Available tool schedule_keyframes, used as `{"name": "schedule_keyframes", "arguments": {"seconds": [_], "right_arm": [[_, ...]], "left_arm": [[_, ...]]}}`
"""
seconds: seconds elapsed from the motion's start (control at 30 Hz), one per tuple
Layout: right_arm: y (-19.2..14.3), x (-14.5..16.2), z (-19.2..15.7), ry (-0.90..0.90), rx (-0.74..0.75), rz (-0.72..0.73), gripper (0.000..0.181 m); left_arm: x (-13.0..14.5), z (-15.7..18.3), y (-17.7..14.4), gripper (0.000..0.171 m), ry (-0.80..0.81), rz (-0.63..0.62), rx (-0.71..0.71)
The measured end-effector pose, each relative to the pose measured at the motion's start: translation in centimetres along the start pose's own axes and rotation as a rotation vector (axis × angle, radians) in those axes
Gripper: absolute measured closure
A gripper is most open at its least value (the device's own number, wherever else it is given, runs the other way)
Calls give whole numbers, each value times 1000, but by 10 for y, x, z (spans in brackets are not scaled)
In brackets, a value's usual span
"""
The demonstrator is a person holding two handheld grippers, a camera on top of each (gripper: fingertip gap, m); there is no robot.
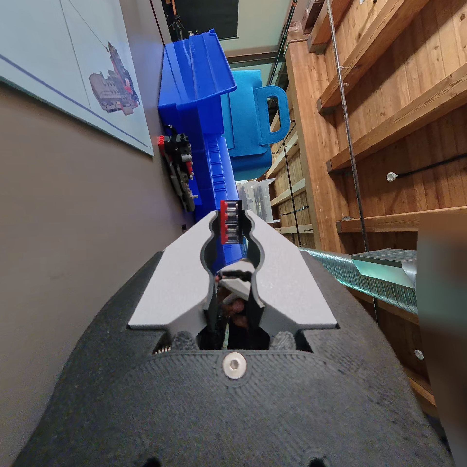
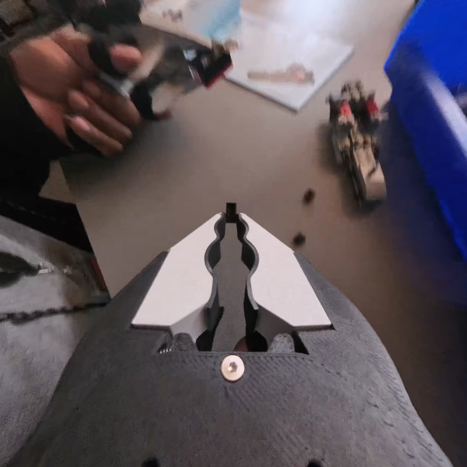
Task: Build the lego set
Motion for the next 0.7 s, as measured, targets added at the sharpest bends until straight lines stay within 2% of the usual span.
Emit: {"name": "schedule_keyframes", "arguments": {"seconds": [0.17, 0.43, 0.7], "right_arm": [[33, -33, 0, -71, -30, 37, 165], [44, -24, 2, -22, -52, -9, 163], [93, -33, -27, -30, -134, -103, 161]], "left_arm": [[-4, -1, -3, 155, 5, 14, -7], [-13, -3, -9, 155, -10, 48, -12], [-17, -3, -15, 155, -1, 74, -29]]}}
Point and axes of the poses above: each gripper's, where its closed fingertips meet, y out along the fingers, x out of its underside, z = x × y across the jaws, the point moved 8 cm from there along -y, back along the fingers, and after that the axes turned 6 degrees about -x, right-handed, at the moved point
